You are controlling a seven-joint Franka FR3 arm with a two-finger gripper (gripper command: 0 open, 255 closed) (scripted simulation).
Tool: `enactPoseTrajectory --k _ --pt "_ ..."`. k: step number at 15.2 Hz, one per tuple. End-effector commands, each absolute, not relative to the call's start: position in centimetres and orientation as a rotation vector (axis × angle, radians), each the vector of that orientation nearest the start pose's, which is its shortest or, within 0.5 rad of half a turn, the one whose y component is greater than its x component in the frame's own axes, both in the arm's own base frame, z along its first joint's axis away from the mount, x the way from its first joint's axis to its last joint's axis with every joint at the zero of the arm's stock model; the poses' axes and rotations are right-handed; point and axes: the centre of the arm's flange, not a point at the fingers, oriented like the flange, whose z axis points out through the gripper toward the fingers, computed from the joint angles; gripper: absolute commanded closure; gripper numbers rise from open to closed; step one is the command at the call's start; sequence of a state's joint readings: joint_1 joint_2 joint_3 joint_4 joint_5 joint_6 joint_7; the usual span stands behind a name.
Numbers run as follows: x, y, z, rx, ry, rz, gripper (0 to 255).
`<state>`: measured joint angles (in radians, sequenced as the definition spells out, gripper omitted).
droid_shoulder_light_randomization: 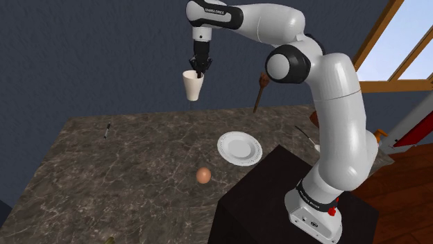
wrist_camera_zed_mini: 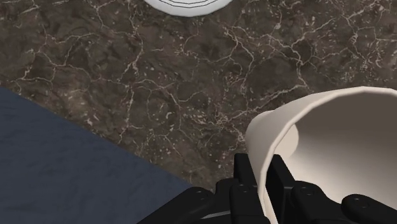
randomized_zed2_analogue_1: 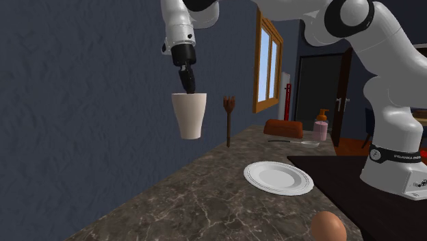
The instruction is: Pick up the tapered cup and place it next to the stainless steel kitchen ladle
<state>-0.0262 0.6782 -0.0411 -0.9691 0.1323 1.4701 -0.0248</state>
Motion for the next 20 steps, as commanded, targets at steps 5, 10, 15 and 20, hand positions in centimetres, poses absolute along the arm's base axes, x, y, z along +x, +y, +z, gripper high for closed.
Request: enactPoseTrajectory --k 5,10,15,20 --pt "69.2 -6.9 47.1 -3.016 0.051 0.260 255" --pt "65.8 -12.5 47.1 -3.016 0.051 0.260 255" --pt "62.5 -18.2 47.1 -3.016 0.051 0.260 255" --pt "59.1 -23.9 47.1 -3.016 0.051 0.260 255"
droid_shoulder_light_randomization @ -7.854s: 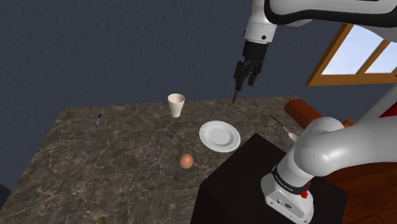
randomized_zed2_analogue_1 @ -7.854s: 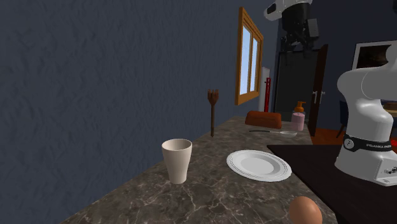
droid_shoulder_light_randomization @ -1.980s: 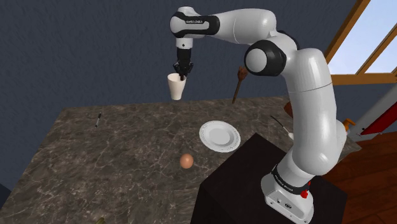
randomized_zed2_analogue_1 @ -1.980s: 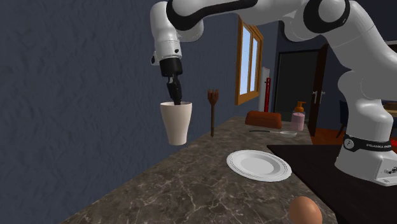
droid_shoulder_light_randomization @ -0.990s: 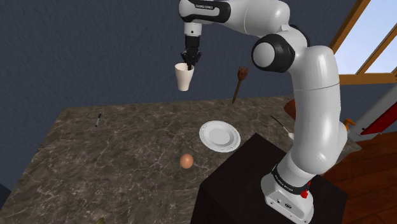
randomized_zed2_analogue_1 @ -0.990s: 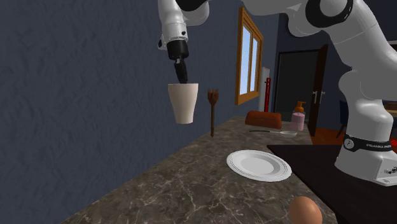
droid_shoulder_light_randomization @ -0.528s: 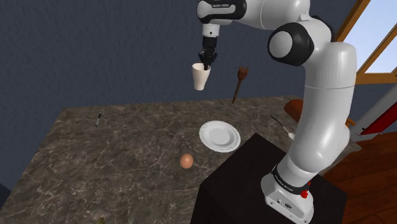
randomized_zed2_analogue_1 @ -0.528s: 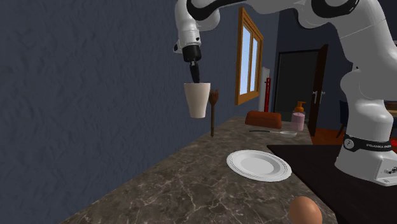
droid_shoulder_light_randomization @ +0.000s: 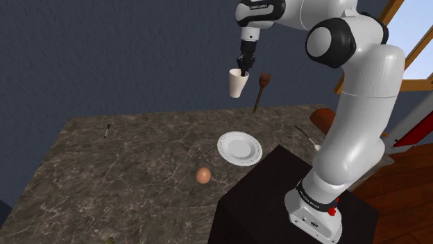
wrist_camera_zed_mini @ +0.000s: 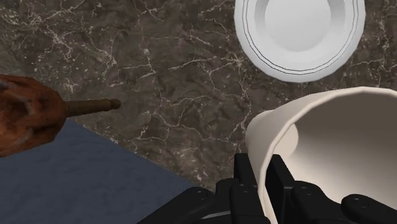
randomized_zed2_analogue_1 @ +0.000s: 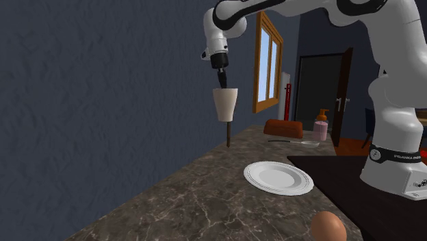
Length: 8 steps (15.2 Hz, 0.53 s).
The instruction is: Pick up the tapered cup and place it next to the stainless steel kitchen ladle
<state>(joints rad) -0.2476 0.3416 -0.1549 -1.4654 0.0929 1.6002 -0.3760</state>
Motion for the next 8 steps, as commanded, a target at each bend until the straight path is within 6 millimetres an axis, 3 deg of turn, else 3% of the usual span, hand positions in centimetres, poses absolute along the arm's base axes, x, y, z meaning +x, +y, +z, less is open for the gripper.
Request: enactPoseTrajectory --k 1,8 --pt "58.4 -25.0 47.1 -3.016 0.051 0.260 255" --pt "53.7 -33.0 47.2 -3.016 0.051 0.260 255"
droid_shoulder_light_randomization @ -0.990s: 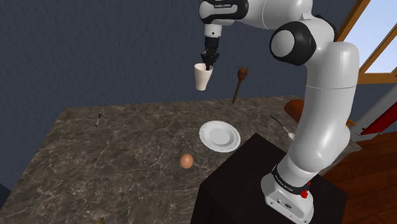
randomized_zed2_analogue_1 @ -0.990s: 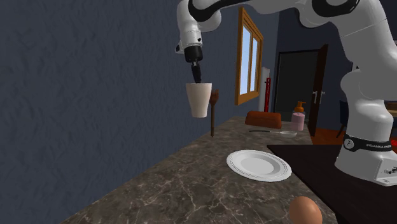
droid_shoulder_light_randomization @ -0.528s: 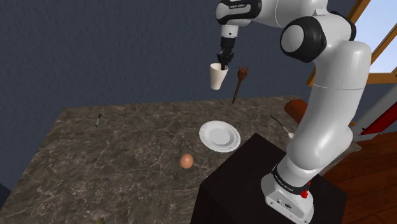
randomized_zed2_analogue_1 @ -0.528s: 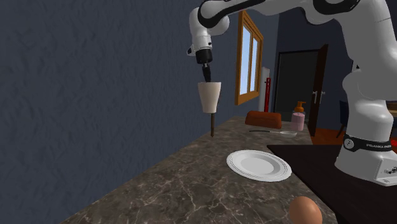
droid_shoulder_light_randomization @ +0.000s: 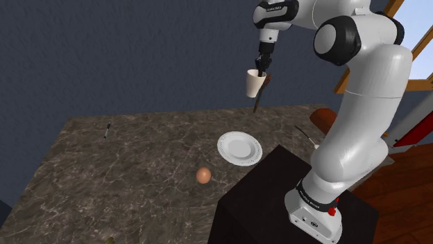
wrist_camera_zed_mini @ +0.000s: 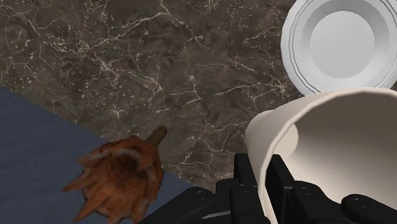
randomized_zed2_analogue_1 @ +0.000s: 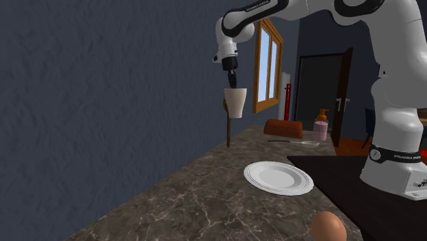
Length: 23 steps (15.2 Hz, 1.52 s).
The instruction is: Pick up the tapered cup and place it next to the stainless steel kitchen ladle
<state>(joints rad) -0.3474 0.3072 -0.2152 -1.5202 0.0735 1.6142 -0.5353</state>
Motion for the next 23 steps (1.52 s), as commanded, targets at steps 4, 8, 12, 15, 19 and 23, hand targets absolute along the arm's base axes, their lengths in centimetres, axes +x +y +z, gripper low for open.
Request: enactPoseTrajectory --k 4,8,12,15,19,23 --pt "51.0 -37.5 47.2 -3.016 0.051 0.260 255" --pt "48.3 -42.0 47.2 -3.016 0.051 0.260 255" --pt "45.6 -46.6 47.2 -3.016 0.051 0.260 255" --pt "43.6 -50.0 47.2 -3.016 0.051 0.260 255" --pt "42.3 -52.1 46.2 -3.016 0.051 0.260 255" --pt "42.3 -52.1 44.1 -3.016 0.051 0.260 255"
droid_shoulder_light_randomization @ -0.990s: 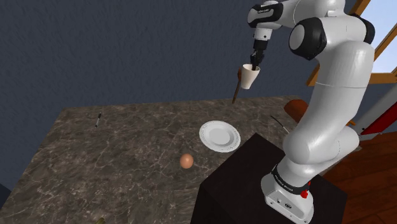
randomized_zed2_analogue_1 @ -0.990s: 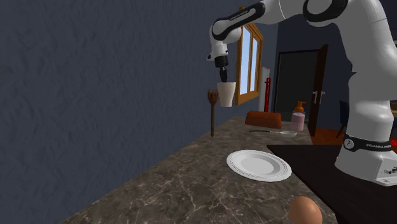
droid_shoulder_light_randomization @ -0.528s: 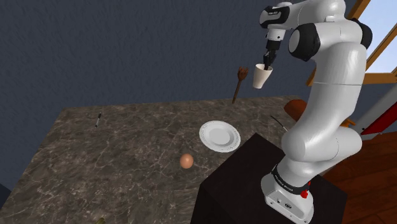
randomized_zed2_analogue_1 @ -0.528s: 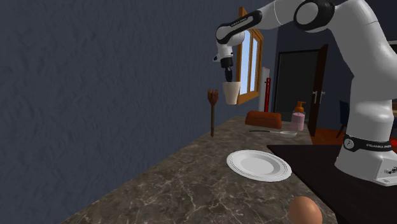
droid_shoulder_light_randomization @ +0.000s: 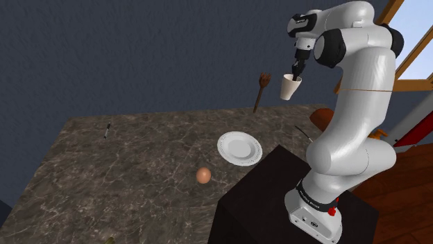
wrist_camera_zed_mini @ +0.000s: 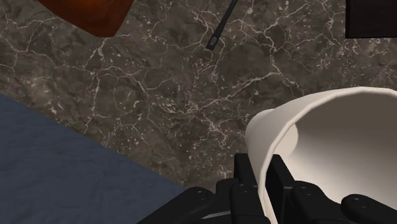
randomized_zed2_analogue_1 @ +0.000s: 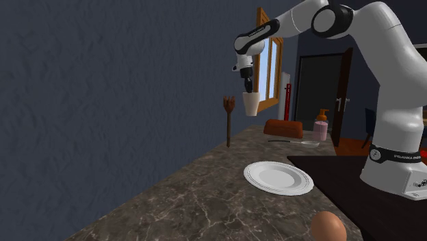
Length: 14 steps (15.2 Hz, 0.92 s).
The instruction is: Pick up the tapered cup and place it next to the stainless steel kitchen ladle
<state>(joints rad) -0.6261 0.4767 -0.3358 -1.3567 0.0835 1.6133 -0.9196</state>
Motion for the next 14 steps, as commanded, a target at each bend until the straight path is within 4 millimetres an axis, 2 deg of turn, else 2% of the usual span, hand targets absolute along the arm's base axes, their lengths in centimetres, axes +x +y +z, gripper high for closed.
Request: enactPoseTrajectory --k 1,14 --pt "42.3 -52.1 43.5 -3.016 0.051 0.260 255" --pt "42.3 -52.1 36.7 -3.016 0.051 0.260 255"
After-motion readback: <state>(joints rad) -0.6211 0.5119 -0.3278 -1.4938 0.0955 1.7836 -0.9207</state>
